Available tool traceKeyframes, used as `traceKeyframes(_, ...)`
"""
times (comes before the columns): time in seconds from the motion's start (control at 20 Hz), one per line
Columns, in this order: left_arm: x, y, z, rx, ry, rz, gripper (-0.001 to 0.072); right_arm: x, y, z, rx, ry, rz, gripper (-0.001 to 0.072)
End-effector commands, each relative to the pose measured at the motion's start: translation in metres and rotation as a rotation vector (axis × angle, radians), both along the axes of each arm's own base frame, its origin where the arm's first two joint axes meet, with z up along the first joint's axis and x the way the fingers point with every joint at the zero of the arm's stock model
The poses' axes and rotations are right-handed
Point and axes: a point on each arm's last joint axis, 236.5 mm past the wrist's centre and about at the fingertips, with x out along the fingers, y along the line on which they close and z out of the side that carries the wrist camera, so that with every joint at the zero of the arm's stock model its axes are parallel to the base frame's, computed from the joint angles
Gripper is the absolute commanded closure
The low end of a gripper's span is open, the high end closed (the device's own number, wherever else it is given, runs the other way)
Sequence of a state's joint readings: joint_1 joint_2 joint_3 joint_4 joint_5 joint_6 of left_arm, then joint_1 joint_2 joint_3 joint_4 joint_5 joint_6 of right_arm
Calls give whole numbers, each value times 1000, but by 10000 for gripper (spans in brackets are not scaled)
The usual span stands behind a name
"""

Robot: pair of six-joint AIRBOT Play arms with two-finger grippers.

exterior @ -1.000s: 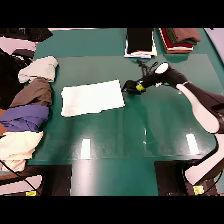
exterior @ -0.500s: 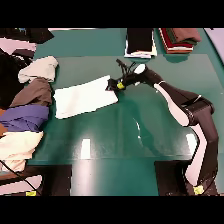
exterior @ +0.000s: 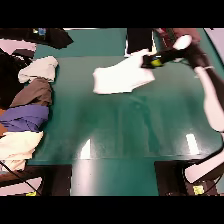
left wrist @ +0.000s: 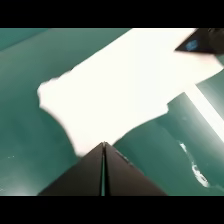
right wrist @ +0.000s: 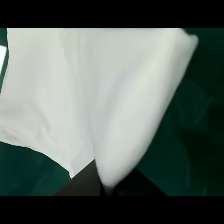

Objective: Fold the shirts.

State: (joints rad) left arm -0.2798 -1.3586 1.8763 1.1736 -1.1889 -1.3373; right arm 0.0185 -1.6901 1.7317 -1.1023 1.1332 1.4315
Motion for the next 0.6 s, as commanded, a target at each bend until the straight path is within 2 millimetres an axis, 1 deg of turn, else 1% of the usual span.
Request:
traceKeyframes(0.0,-4,-8,0,3,-2,-20,683,-43,-151,18,-172,2,-271,698)
traceKeyframes(0.1,-4,-8,0,-4,4,-15,683,-81,-227,25,-197,-3,-450,698)
traceKeyframes(0.2,-3,-8,0,-16,10,-4,683,-127,-292,29,-197,9,-630,698)
traceKeyframes(0.3,-1,-9,3,-30,5,7,683,-175,-338,26,-183,33,-802,698)
traceKeyframes(0.35,0,-9,5,-44,3,17,683,-199,-356,22,-179,46,-876,698)
traceKeyframes(0.4,1,-9,6,-47,-2,20,683,-219,-368,18,-177,52,-934,698)
traceKeyframes(0.5,1,-9,6,-47,-1,19,683,-254,-379,6,-167,80,-1022,698)
traceKeyframes(0.55,1,-9,6,-47,-1,19,683,-268,-378,-3,-157,103,-1048,698)
